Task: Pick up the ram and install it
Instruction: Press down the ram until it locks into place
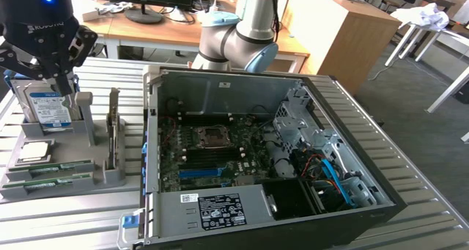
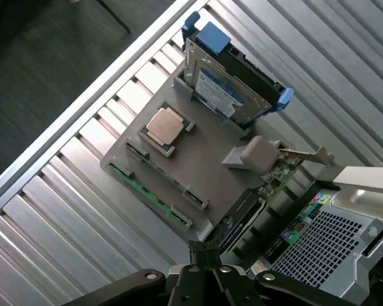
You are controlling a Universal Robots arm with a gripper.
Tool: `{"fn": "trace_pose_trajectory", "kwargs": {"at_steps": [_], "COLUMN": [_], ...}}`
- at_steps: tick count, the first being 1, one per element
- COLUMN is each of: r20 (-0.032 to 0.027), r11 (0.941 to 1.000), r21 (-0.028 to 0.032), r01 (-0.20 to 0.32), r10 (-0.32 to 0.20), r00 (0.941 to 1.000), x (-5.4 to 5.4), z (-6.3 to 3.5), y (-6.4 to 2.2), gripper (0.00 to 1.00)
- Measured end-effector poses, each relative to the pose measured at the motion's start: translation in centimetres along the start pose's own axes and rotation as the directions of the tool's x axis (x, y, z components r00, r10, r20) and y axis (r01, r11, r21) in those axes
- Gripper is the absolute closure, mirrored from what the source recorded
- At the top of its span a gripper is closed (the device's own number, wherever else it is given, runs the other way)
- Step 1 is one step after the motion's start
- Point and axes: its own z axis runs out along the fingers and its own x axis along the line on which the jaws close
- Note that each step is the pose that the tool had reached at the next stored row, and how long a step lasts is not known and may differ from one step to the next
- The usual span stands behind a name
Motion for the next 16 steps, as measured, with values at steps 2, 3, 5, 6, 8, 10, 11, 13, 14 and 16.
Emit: {"fn": "trace_pose_trajectory", "kwargs": {"at_steps": [2,3,5,6,8,10,11,13,14,16], "r20": [-0.0016,-0.0024,-0.0039,-0.0046,-0.0061,-0.0075,-0.0081,-0.0094,-0.0100,-0.0112], "r11": [0.9994,0.9985,0.9959,0.9941,0.9895,0.9834,0.9800,0.9722,0.9678,0.9582], "r21": [-0.0012,-0.0019,-0.0032,-0.0039,-0.0054,-0.0069,-0.0076,-0.0092,-0.0100,-0.0115], "r01": [0.036,0.054,0.091,0.109,0.144,0.181,0.199,0.234,0.251,0.286], "r10": [-0.036,-0.054,-0.091,-0.109,-0.144,-0.181,-0.199,-0.234,-0.251,-0.286], "r00": [0.9994,0.9985,0.9959,0.9941,0.9895,0.9834,0.9800,0.9722,0.9678,0.9581], "x": [0.00,0.00,0.00,0.00,0.00,0.00,0.00,0.00,0.00,0.00], "z": [0.00,0.01,0.01,0.02,0.02,0.02,0.03,0.04,0.04,0.05], "y": [0.00,0.00,0.00,0.00,0.00,0.00,0.00,0.00,0.00,-0.01], "gripper": [0.90,0.90,0.90,0.90,0.90,0.90,0.90,0.90,0.90,0.90]}}
